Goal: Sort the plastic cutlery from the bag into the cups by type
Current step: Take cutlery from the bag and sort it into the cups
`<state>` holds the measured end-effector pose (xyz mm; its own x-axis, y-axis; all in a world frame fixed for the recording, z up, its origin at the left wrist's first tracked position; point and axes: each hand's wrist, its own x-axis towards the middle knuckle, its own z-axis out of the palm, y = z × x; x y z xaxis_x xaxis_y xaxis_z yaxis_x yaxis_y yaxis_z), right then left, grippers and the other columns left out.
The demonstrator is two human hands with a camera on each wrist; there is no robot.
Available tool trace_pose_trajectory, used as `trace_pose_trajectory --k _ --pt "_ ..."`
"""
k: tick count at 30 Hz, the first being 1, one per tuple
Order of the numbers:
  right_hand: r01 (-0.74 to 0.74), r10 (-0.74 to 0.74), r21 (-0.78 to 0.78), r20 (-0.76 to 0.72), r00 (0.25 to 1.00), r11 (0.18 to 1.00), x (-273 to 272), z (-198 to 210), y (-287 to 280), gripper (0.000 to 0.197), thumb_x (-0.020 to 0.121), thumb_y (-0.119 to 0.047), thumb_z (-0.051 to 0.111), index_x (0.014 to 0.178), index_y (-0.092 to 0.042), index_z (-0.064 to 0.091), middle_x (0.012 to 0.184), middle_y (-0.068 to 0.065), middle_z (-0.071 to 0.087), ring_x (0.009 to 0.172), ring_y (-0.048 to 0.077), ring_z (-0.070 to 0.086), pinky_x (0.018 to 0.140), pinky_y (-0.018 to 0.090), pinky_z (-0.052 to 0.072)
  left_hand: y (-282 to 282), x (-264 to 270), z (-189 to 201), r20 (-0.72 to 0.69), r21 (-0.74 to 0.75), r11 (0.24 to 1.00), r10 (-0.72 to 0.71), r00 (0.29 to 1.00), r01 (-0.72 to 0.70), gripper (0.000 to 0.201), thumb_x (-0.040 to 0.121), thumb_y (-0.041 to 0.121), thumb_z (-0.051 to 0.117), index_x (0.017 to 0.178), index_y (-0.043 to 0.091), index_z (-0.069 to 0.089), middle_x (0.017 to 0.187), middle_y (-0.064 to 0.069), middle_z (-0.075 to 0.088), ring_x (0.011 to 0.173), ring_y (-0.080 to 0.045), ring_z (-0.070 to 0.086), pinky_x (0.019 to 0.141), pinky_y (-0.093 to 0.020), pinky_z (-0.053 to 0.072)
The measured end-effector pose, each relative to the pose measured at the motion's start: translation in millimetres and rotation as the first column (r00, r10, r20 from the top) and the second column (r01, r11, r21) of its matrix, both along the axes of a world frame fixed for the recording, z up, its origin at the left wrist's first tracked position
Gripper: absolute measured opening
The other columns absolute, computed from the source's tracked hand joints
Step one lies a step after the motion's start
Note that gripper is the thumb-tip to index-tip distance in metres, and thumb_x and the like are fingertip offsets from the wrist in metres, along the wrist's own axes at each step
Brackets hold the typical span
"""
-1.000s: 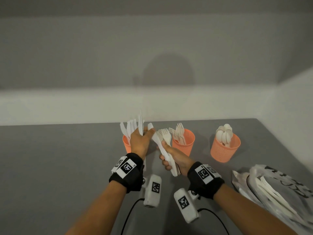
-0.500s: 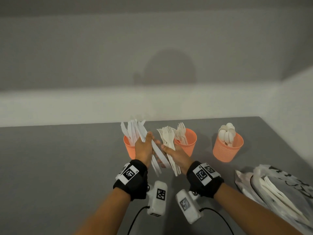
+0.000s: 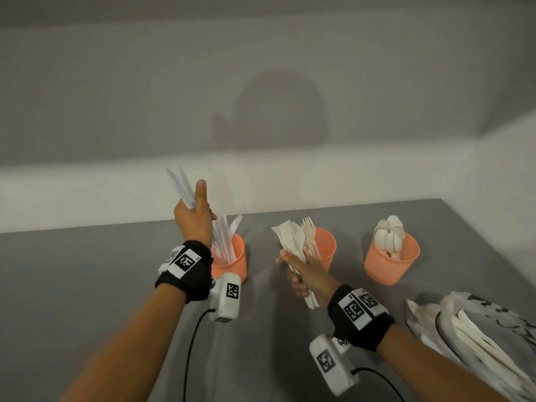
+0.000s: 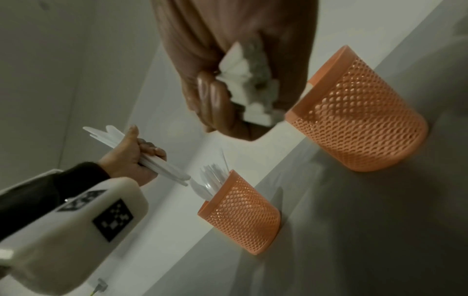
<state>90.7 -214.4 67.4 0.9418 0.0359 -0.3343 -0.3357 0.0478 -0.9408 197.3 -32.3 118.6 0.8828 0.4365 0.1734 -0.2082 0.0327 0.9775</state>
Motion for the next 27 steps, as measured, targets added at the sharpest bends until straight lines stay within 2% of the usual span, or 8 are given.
trace_pose_trajectory --k 3,6,10,14,18,21,24,27 --pt "0.002 -0.002 0.002 -0.020 1.000 1.000 1.8 -0.8 0.6 0.028 0.093 -0.038 0.051 0.080 -0.013 0.055 0.045 -0.004 0.037 0.033 0.005 0.028 0.035 0.016 0.024 -1.3 3.2 -18.8 -0.043 0.086 0.996 -0.018 0.999 0.022 0.047 0.088 0.044 0.057 0.057 0.010 0.045 0.049 -0.006 0.047 0.036 -0.002 0.048 0.058 -0.027 0.045" --pt "0.021 -0.020 0.017 -0.045 0.999 1.000 4.3 -1.5 3.2 0.028 0.093 -0.037 0.052 0.076 -0.015 0.052 0.044 -0.005 0.037 0.032 0.005 0.028 0.034 0.015 0.023 -3.8 1.8 -38.2 -0.060 0.137 0.989 -0.042 0.997 0.050 0.042 0.088 0.038 0.059 0.062 0.006 0.050 0.053 -0.006 0.051 0.045 -0.007 0.051 0.053 -0.013 0.045" --pt "0.034 -0.033 0.017 -0.053 0.998 0.999 6.2 -4.6 3.8 0.027 0.093 -0.035 0.053 0.075 -0.015 0.050 0.041 -0.006 0.037 0.031 0.004 0.029 0.033 0.015 0.023 -5.0 -2.2 -57.2 -0.057 0.250 0.963 -0.093 0.994 0.105 0.016 0.085 0.018 0.066 0.084 0.011 0.052 0.070 -0.009 0.058 0.051 0.000 0.056 0.059 -0.011 0.044" --pt "0.034 -0.033 0.018 -0.059 0.998 0.999 6.2 -5.6 4.8 0.025 0.094 -0.034 0.051 0.078 -0.014 0.049 0.042 -0.006 0.037 0.031 0.005 0.033 0.035 0.016 0.027 -1.3 -2.9 -67.9 -0.058 0.452 0.887 -0.076 0.995 0.094 0.017 0.086 0.013 0.063 0.100 0.009 0.054 0.076 0.001 0.055 0.079 -0.015 0.054 0.079 -0.022 0.040" --pt "0.022 -0.019 0.026 -0.087 0.996 0.999 4.3 -6.3 6.6 0.026 0.094 -0.037 0.049 0.081 -0.015 0.049 0.041 -0.007 0.037 0.031 0.006 0.034 0.036 0.016 0.030 -0.9 -0.7 -73.5 -0.051 0.659 0.735 -0.172 0.984 0.163 0.015 0.093 0.014 0.052 0.088 0.003 0.061 0.087 -0.007 0.060 0.080 -0.016 0.050 0.077 -0.023 0.037" --pt "0.000 0.001 0.014 -0.075 0.997 1.000 3.1 -6.7 6.3 0.028 0.094 -0.041 0.046 0.084 -0.015 0.050 0.043 -0.007 0.037 0.032 0.004 0.031 0.035 0.015 0.027 -0.2 0.5 -75.5 -0.035 0.775 0.615 -0.188 0.982 0.145 0.020 0.094 0.017 0.051 0.089 0.003 0.064 0.092 -0.013 0.062 0.089 -0.028 0.054 0.085 -0.038 0.041" --pt "0.011 -0.010 0.027 -0.058 0.998 1.000 3.4 -7.6 6.8 0.028 0.095 -0.041 0.044 0.087 -0.016 0.051 0.045 -0.006 0.037 0.032 0.003 0.030 0.034 0.014 0.026 -5.8 -6.3 -67.4 0.026 0.876 0.482 -0.073 0.997 0.013 0.024 0.090 0.030 0.056 0.099 0.010 0.068 0.103 -0.011 0.062 0.101 -0.033 0.053 0.093 -0.053 0.040" --pt "0.039 -0.039 -0.007 -0.023 0.999 0.999 2.9 -8.7 9.5 0.023 0.096 -0.038 0.044 0.087 -0.018 0.049 0.051 -0.003 0.037 0.033 0.004 0.031 0.035 0.015 0.026 -16.9 -24.1 -48.3 0.122 0.810 0.586 -0.131 0.984 -0.022 0.033 0.091 0.035 0.045 0.100 0.013 0.068 0.101 -0.008 0.063 0.097 -0.027 0.054 0.087 -0.044 0.044"
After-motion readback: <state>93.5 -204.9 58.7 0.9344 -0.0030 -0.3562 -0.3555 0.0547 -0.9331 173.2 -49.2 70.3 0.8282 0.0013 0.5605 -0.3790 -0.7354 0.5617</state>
